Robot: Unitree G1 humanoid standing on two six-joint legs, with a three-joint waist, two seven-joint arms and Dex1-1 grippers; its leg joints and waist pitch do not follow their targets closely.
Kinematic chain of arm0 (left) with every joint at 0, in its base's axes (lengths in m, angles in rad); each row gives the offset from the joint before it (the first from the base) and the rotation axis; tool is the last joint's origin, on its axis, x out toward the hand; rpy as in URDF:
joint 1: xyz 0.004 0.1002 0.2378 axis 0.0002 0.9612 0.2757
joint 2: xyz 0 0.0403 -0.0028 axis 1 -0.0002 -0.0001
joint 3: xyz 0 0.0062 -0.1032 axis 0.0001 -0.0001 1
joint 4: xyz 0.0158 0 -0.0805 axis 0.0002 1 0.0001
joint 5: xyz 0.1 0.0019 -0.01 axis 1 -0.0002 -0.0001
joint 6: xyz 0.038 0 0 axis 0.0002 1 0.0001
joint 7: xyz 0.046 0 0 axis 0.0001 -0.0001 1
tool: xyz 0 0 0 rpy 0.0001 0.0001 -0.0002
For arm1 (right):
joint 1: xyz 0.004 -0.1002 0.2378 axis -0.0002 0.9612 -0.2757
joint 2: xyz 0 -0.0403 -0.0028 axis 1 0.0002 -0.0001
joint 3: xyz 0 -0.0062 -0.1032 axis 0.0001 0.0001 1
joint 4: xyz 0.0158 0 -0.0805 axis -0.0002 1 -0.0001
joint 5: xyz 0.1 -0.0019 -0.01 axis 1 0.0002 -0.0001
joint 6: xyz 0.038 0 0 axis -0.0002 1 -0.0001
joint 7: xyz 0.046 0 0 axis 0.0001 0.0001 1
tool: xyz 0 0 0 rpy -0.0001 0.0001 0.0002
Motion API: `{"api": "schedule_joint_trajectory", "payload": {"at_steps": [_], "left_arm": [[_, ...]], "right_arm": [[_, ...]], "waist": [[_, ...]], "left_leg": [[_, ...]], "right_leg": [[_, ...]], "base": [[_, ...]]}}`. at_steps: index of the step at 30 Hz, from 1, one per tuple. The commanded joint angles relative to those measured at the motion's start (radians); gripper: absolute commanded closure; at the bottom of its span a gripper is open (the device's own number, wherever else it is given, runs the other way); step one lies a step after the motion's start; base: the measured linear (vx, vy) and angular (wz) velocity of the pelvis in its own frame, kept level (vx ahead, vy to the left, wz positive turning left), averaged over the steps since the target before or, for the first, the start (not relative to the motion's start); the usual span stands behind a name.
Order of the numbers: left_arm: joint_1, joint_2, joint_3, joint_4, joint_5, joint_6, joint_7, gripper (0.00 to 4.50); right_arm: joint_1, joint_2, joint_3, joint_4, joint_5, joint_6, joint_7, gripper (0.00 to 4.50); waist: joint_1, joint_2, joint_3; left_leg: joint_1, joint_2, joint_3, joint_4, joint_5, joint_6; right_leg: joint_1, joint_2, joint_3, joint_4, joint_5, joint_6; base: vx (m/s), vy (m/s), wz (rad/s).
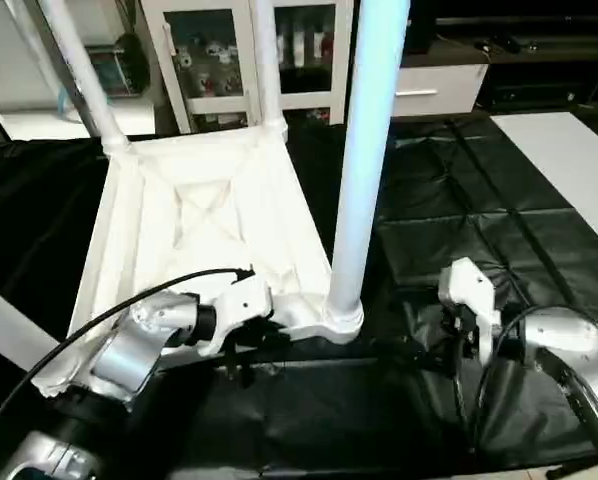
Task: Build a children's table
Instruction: Rotate table base, then rotate leg to tighten
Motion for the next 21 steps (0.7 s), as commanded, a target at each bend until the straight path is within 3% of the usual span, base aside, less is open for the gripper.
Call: {"api": "schedule_joint_trajectory", "payload": {"at_steps": [1, 7, 10, 13, 21], "left_arm": [[0.028, 0.004, -0.072, -0.005, 0.012, 0.01, -0.044, 4.5], [0.019, -0.005, -0.073, 0.007, 0.024, -0.002, -0.028, 4.5], [0.012, -0.008, -0.073, 0.023, 0.031, -0.012, -0.017, 4.5], [0.002, -0.008, -0.072, 0.039, 0.033, -0.012, -0.006, 4.5], [-0.02, -0.008, -0.073, 0.061, 0.033, -0.013, -0.004, 4.5]], "right_arm": [[-0.045, 0.016, 0.015, 0.055, -0.042, -0.034, -0.006, 0.01], [-0.111, 0.047, 0.051, 0.148, -0.061, -0.052, 0.031, 0.01], [-0.127, 0.059, 0.067, 0.174, -0.059, -0.06, 0.052, 0.01], [-0.148, 0.078, 0.086, 0.2, -0.061, -0.078, 0.083, 0.01], [-0.219, 0.132, 0.111, 0.307, -0.091, -0.115, 0.097, 0.18]], "waist": [[0.003, -0.02, -0.047], [0.015, -0.021, -0.051], [0.018, -0.02, -0.051], [0.019, -0.02, -0.049], [0.017, -0.018, -0.05]], "left_leg": [[0.009, 0.106, -0.041, -0.087, -0.177, 0.096], [0.011, 0.106, -0.037, -0.078, -0.095, 0.127], [0.009, 0.105, -0.036, -0.076, -0.1, 0.135], [0.01, 0.106, -0.037, -0.081, -0.143, 0.116], [0.013, 0.106, -0.037, -0.084, -0.164, 0.088]], "right_leg": [[0.032, -0.071, 0.041, -0.061, -0.128, -0.276], [0.036, -0.068, 0.04, -0.048, -0.02, -0.292], [0.037, -0.07, 0.04, -0.05, -0.028, -0.298], [0.037, -0.069, 0.039, -0.053, -0.083, -0.293], [0.034, -0.066, 0.04, -0.053, -0.088, -0.293]], "base": [[0.0, 0.0, 0.0], [0.0, 0.0, 0.0], [0.0, 0.0, 0.0], [0.0, 0.0, 0.0], [0.0, 0.0, 0.0]]}}
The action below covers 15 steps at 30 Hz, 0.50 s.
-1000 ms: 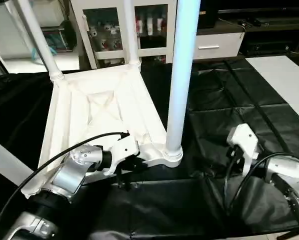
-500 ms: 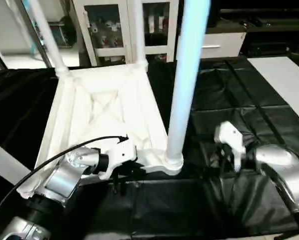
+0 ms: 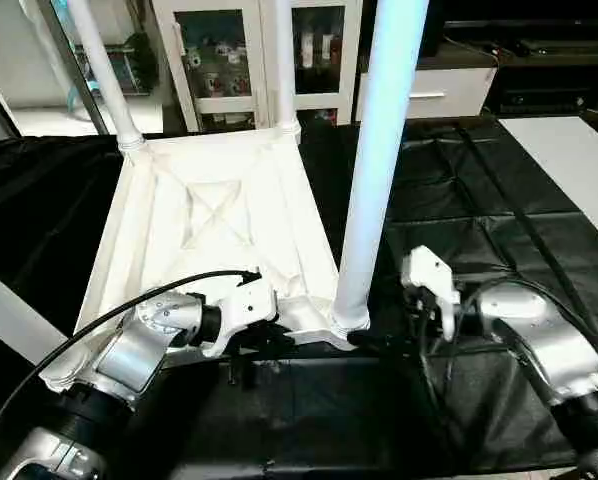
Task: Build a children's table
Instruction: Rotate leg to tighten
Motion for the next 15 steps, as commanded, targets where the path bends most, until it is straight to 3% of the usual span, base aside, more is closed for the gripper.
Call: {"api": "schedule_joint_trajectory", "payload": {"at_steps": [1, 7, 15], "left_arm": [[0.007, 0.0, -0.042, 0.036, 0.032, 0.008, -0.003, 4.5], [-0.001, -0.001, -0.042, 0.049, 0.032, 0.007, -0.002, 4.5], [-0.004, 0.003, -0.042, 0.064, 0.03, 0.004, 0.002, 4.5]], "right_arm": [[-0.02, 0.006, 0.007, 0.025, -0.016, -0.021, 0.009, 0.46], [-0.035, 0.012, 0.017, 0.053, -0.02, -0.034, 0.045, 0.87], [-0.055, 0.001, 0.041, 0.096, -0.04, -0.065, 0.092, 1.63]], "waist": [[-0.001, -0.019, -0.051], [0.002, -0.026, -0.05], [0.002, -0.029, -0.049]], "left_leg": [[0.014, 0.106, -0.038, -0.086, -0.161, 0.089], [0.011, 0.106, -0.036, -0.085, -0.149, 0.103], [0.012, 0.107, -0.037, -0.087, -0.173, 0.089]], "right_leg": [[0.033, -0.067, 0.039, -0.053, -0.085, -0.288], [0.035, -0.069, 0.039, -0.053, -0.086, -0.285], [0.031, -0.068, 0.04, -0.056, -0.126, -0.278]], "base": [[0.0, 0.0, 0.0], [0.0, 0.0, 0.0], [0.0, 0.0, 0.0]]}}
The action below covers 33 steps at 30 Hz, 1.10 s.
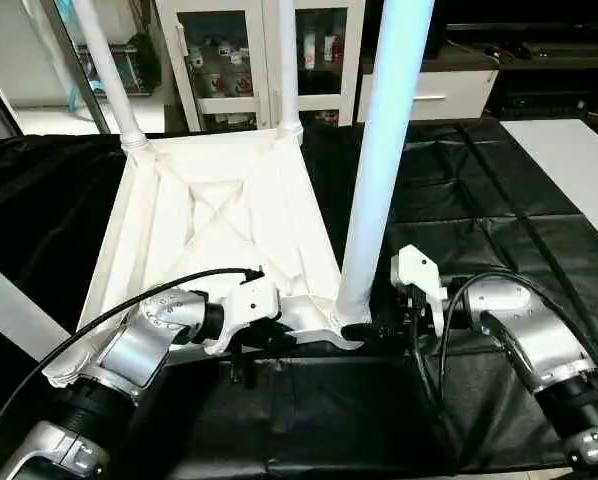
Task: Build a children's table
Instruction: Rotate leg to tighten
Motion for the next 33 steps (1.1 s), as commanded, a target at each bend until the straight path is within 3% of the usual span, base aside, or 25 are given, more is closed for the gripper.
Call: {"api": "schedule_joint_trajectory", "payload": {"at_steps": [1, 6, 16, 17, 20, 21, 25, 26, 33], "left_arm": [[0.014, 0.008, -0.038, 0.041, 0.032, 0.009, 0.001, 4.5], [0.016, 0.014, -0.037, 0.038, 0.031, 0.011, 0.001, 4.5], [0.016, 0.019, -0.038, 0.04, 0.03, 0.014, -0.003, 4.5], [0.015, 0.019, -0.038, 0.042, 0.029, 0.013, -0.003, 4.5], [0.009, 0.016, -0.04, 0.05, 0.029, 0.009, -0.001, 4.5], [0.007, 0.014, -0.041, 0.053, 0.03, 0.008, -0.001, 4.5], [0.0, 0.009, -0.045, 0.058, 0.03, 0.006, -0.002, 4.5], [-0.002, 0.008, -0.045, 0.06, 0.03, 0.005, -0.002, 4.5], [-0.008, 0.014, -0.048, 0.068, 0.031, -0.001, -0.009, 4.5]], "right_arm": [[-0.013, -0.012, 0.02, 0.01, -0.017, -0.011, 0.033, 1.63], [-0.031, -0.003, 0.02, 0.039, -0.024, -0.021, 0.044, 2.13], [-0.046, -0.003, 0.035, 0.071, -0.046, -0.046, 0.071, 2.4], [-0.049, -0.001, 0.029, 0.077, -0.045, -0.047, 0.066, 1.85], [-0.053, 0.011, 0.005, 0.081, -0.04, -0.038, 0.029, 1.66], [-0.054, 0.013, 0.003, 0.085, -0.046, -0.043, 0.016, 1.37], [-0.043, 0.014, 0.008, 0.077, -0.047, -0.026, 0.014, 1.19], [-0.042, 0.014, 0.009, 0.078, -0.049, -0.027, 0.012, 1.07], [-0.039, 0.02, 0.011, 0.083, -0.047, -0.024, 0.021, 1.07]], "waist": [[-0.001, -0.022, -0.048], [0.0, -0.023, -0.049], [-0.002, -0.021, -0.049], [-0.002, -0.019, -0.049], [-0.005, -0.019, -0.048], [-0.004, -0.016, -0.048], [-0.005, -0.018, -0.046], [-0.004, -0.011, -0.046], [-0.006, -0.014, -0.046]], "left_leg": [[0.012, 0.107, -0.038, -0.089, -0.171, 0.089], [0.01, 0.107, -0.038, -0.087, -0.156, 0.102], [0.012, 0.107, -0.038, -0.09, -0.181, 0.084], [0.012, 0.107, -0.039, -0.091, -0.182, 0.084], [0.012, 0.107, -0.039, -0.092, -0.197, 0.077], [0.012, 0.107, -0.039, -0.092, -0.202, 0.072], [0.014, 0.108, -0.04, -0.095, -0.227, 0.06], [0.014, 0.108, -0.041, -0.096, -0.232, 0.055], [0.014, 0.107, -0.04, -0.098, -0.254, 0.042]], "right_leg": [[0.031, -0.068, 0.04, -0.056, -0.123, -0.278], [0.032, -0.069, 0.039, -0.054, -0.108, -0.281], [0.032, -0.068, 0.039, -0.056, -0.113, -0.284], [0.032, -0.067, 0.039, -0.055, -0.113, -0.284], [0.031, -0.066, 0.039, -0.058, -0.126, -0.283], [0.031, -0.067, 0.04, -0.059, -0.136, -0.283], [0.03, -0.066, 0.04, -0.061, -0.164, -0.275], [0.029, -0.066, 0.04, -0.061, -0.168, -0.274], [0.029, -0.066, 0.041, -0.063, -0.158, -0.274]], "base": [[0.0, 0.0, 0.0], [0.0, 0.0, 0.0], [0.0, 0.0, 0.0], [0.0, 0.0, 0.0], [0.0, 0.0, 0.0], [0.0, 0.0, 0.0], [0.0, 0.0, 0.0], [0.0, 0.0, 0.0], [0.0, 0.0, 0.0]]}}
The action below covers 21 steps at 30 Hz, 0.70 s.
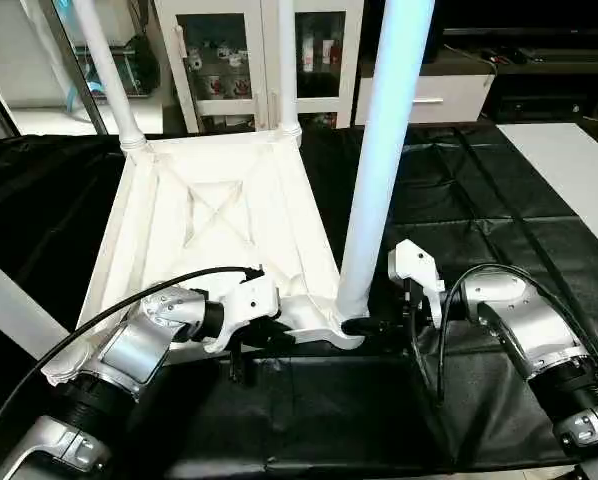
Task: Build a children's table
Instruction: Rotate leg to tighten
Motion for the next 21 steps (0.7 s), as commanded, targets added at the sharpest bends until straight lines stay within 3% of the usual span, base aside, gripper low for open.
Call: {"api": "schedule_joint_trajectory", "payload": {"at_steps": [1, 10, 17, 21], "left_arm": [[0.008, 0.01, -0.041, 0.041, 0.036, 0.005, -0.004, 4.5], [0.008, 0.013, -0.041, 0.044, 0.035, 0.002, -0.008, 4.5], [0.002, 0.014, -0.045, 0.054, 0.038, -0.006, -0.009, 4.5], [0.0, 0.014, -0.045, 0.056, 0.04, -0.008, -0.01, 4.5]], "right_arm": [[0.01, 0.004, 0.006, 0.002, -0.011, 0.02, 0.016, 1.07], [0.028, -0.002, 0.002, -0.035, 0.023, 0.049, 0.051, 1.07], [0.029, 0.002, 0.002, -0.03, 0.013, 0.048, 0.05, 1.07], [0.029, 0.001, 0.007, -0.033, 0.014, 0.051, 0.053, 1.41]], "waist": [[-0.002, -0.008, -0.044], [0.002, -0.007, -0.044], [0.0, -0.005, -0.042], [-0.001, -0.006, -0.041]], "left_leg": [[0.012, 0.107, -0.041, -0.099, -0.251, 0.048], [0.011, 0.109, -0.04, -0.098, -0.228, 0.059], [0.014, 0.108, -0.041, -0.103, -0.286, 0.029], [0.012, 0.109, -0.042, -0.105, -0.286, 0.026]], "right_leg": [[0.027, -0.066, 0.042, -0.062, -0.159, -0.272], [0.028, -0.068, 0.041, -0.061, -0.135, -0.278], [0.024, -0.067, 0.042, -0.066, -0.194, -0.265], [0.024, -0.067, 0.042, -0.066, -0.18, -0.264]], "base": [[0.0, 0.0, 0.0], [0.0, 0.0, 0.0], [0.0, 0.0, 0.0], [0.0, 0.0, 0.0]]}}
